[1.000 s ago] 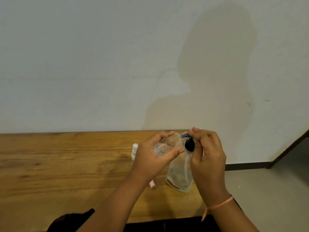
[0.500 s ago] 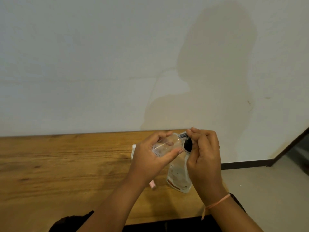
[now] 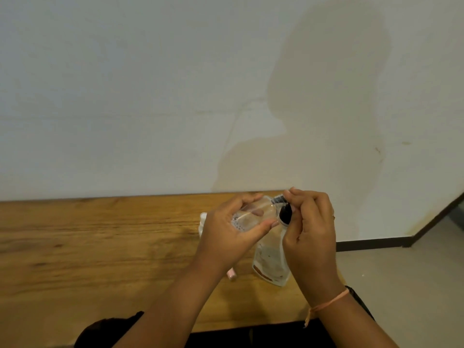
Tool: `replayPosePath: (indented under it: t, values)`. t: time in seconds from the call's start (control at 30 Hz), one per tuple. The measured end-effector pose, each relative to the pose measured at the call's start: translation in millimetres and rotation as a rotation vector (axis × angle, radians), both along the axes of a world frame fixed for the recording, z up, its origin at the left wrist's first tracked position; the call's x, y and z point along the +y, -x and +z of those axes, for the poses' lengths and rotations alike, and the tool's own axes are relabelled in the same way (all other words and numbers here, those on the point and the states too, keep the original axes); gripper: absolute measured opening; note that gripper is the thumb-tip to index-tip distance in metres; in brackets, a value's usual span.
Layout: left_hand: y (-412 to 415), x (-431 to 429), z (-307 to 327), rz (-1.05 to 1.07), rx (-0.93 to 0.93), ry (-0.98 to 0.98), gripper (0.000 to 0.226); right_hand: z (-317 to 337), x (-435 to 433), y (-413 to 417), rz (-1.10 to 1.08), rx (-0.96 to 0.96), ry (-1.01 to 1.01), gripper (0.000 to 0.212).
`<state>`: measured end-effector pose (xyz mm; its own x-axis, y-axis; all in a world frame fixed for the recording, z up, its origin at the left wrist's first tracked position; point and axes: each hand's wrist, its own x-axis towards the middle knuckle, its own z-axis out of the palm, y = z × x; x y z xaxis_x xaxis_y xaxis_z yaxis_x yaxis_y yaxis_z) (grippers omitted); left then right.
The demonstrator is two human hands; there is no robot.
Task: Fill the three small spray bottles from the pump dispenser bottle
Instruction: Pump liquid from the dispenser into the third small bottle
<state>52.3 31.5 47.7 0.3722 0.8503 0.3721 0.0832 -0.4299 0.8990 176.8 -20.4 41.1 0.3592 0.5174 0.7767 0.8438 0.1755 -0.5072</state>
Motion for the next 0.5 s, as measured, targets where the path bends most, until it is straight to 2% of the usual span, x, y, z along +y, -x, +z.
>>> replayPosePath:
  t: [0.1,0.33,0.5]
  values:
    - [2,-3,-2,-0.012,-0.014,0.023,0.046,-4,-3,-3,0.007,-0.040,0.015,0.031]
    - [5,0,4,-0.017,-0.053,-0.021,0.046,7,-1,5,0.022,0.009,-0.085,0.032]
    - [1,-1,2,-0.038,-0.063,-0.008,0.045,3,-2,2,0.005,-0.015,-0.064,0.031]
